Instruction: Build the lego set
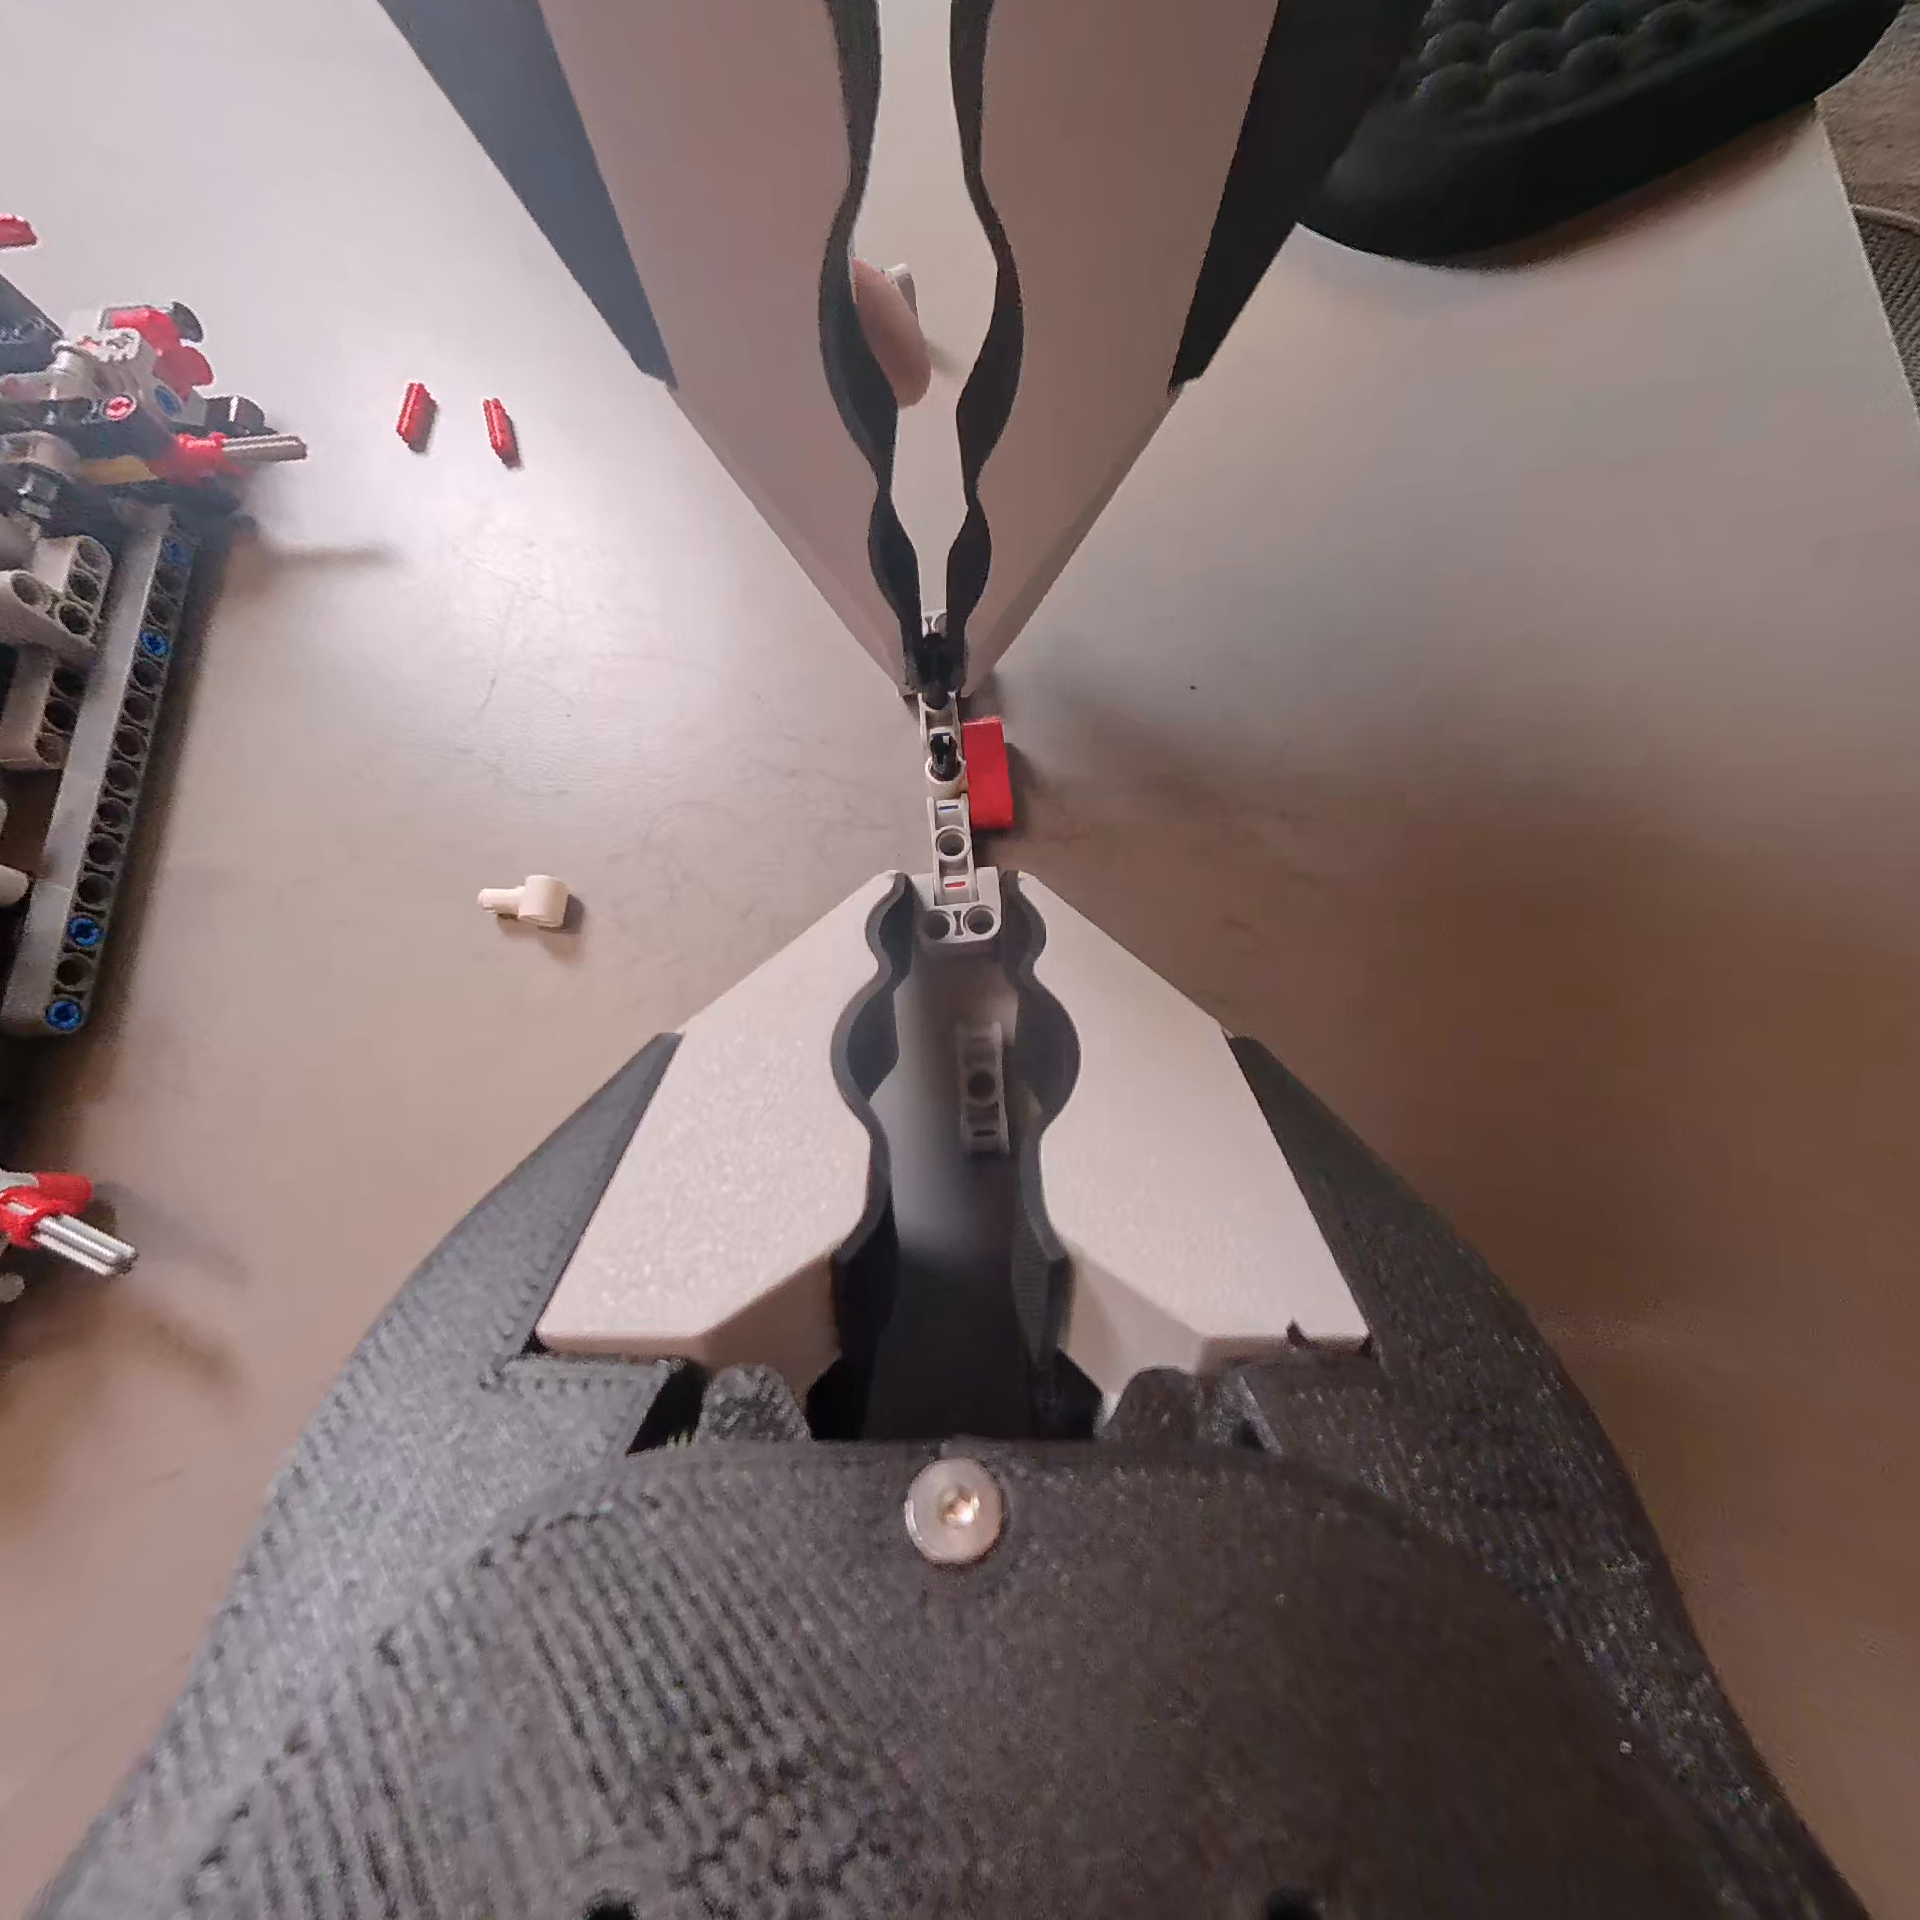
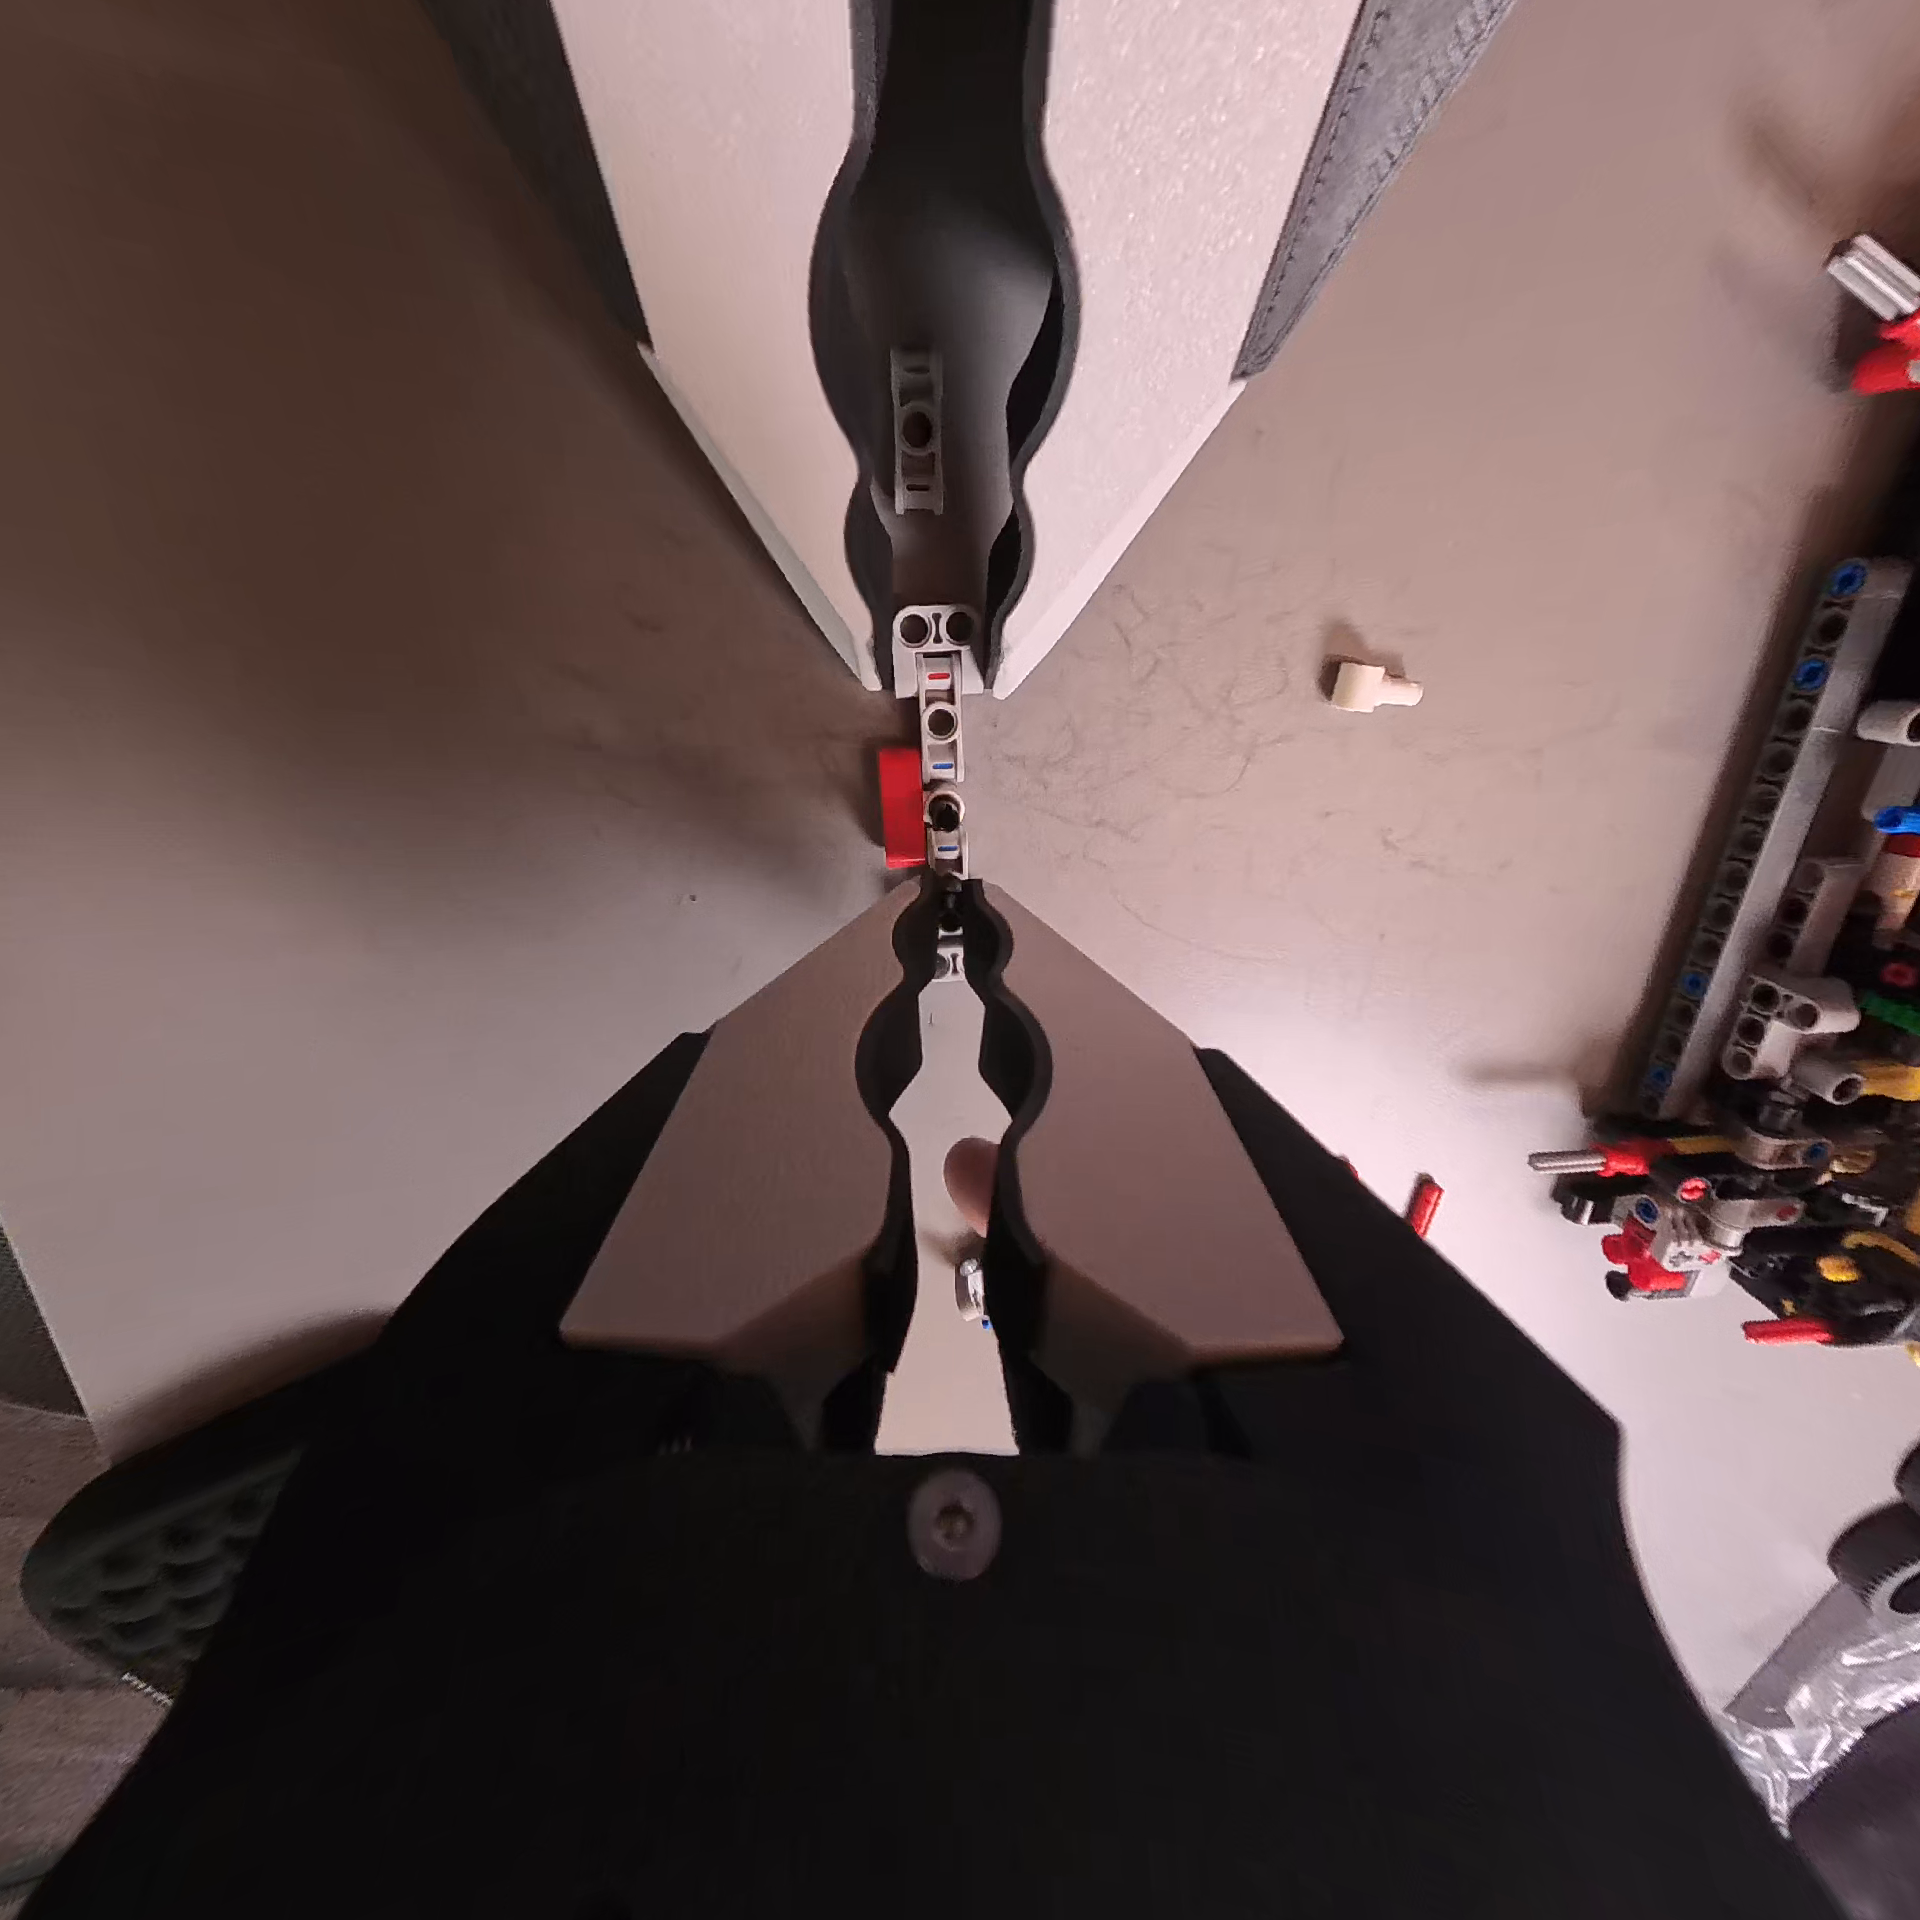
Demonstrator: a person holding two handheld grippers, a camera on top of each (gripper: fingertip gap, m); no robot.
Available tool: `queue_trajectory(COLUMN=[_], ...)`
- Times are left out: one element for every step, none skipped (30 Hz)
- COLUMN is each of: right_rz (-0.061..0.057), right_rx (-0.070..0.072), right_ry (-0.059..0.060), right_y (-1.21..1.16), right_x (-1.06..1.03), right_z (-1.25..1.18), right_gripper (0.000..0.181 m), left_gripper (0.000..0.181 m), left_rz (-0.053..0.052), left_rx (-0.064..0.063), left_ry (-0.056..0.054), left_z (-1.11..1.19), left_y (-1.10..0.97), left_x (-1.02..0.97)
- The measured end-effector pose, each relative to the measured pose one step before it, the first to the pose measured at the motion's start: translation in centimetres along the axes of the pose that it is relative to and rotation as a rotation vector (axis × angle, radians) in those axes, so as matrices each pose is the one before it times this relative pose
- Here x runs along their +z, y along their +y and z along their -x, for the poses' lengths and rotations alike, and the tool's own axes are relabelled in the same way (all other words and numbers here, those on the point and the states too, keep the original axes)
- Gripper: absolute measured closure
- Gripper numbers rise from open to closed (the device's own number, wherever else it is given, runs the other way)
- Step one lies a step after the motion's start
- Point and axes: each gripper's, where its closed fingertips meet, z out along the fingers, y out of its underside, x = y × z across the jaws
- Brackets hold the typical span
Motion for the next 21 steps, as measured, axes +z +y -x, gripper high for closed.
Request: queue_trajectory(right_rz=[0.0031,0.0086,0.0071,0.0004,-0.001,0.0153,-0.0067,-0.0121,-0.0186,-0.0171,-0.0104,-0.0044,-0.0195,0.0081,0.0205,0.0219,0.0076,0.0,-0.0031,-0.0323,-0.0551], right_rx=[-0.0003,-0.0073,-0.0051,0.0019,0.0055,-0.0012,-0.0028,-0.008,-0.0112,0.0221,0.0208,0.0,0.0007,-0.0095,-0.0219,-0.0134,-0.0053,0.0106,0.0085,0.0041,0.0113], right_ry=[-0.0061,-0.0022,-0.0016,-0.0053,-0.0061,0.0011,0.0043,0.0118,0.0176,-0.003,-0.0097,0.0007,-0.0153,-0.0151,-0.0009,-0.0011,-0.0052,-0.0109,-0.0009,0.0136,0.0049], right_y=[-0.03,0.023,0.058,0.07,0.106,0.352,-0.036,-0.188,-0.14,-0.043,-0.018,-0.123,-0.552,-0.226,0.109,0.225,0.16,0.084,0.101,-0.197,-0.438], right_x=[0.014,0.014,0.016,0.01,0.043,0.173,0.088,-0.001,-0.007,-0.004,0.002,0.004,0.277,0.066,0.002,0.002,-0.02,-0.072,-0.203,-0.402,-0.598], right_z=[-0.006,0.009,0.006,0.022,0.028,0.019,-0.018,-0.061,-0.054,-0.004,-0.004,-0.042,0.293,0.225,-0.086,-0.144,-0.08,0.008,-0.09,-0.24,-0.071], right_gripper=[0.179,0.179,0.179,0.179,0.179,0.179,0.179,0.18,0.18,0.18,0.18,0.181,0.181,0.181,0.181,0.181,0.181,0.181,0.181,0.181,0.181], left_gripper=[0.166,0.166,0.166,0.166,0.166,0.166,0.166,0.166,0.166,0.166,0.166,0.166,0.166,0.166,0.166,0.166,0.166,0.166,0.166,0.166,0.166], left_rz=[0.0001,0.0002,0.0002,0.0002,0.0001,0.0001,0.0001,0.0001,0.0001,0.0,0.0001,0.0005,0.0001,-0.0009,-0.0004,0.0,-0.0002,-0.0003,-0.0001,-0.0001,-0.0001], left_rx=[-0.0007,-0.0027,-0.0034,-0.0035,-0.0017,0.0019,0.0018,-0.0015,-0.0052,-0.004,-0.0006,0.0012,0.0045,0.0034,-0.0013,-0.0034,-0.0023,0.0008,0.0006,-0.0008,-0.0014], left_ry=[0.0005,0.002,0.0024,0.0018,0.0001,-0.0016,-0.0014,0.0005,0.0024,0.0024,0.0011,0.003,0.0029,-0.0008,0.0001,0.0011,0.0004,-0.0007,-0.0011,-0.0008,-0.0004], left_z=[0.002,0.002,0.006,-0.008,0.001,0.001,-0.01,0.005,-0.006,0.009,-0.014,-0.041,-0.088,-0.03,0.004,0.011,-0.001,0.009,-0.009,0.005,0.003], left_y=[0.002,0.006,0.008,0.003,0.009,0.005,0.001,0.016,0.034,0.018,-0.003,0.001,-0.039,-0.044,0.003,0.005,0.002,-0.007,0.008,0.008,0.005], left_x=[0.0,0.012,-0.005,0.0,0.006,-0.007,-0.002,-0.033,-0.037,-0.02,0.005,0.019,0.046,0.026,-0.008,-0.005,-0.004,-0.01,-0.011,-0.01,-0.022])
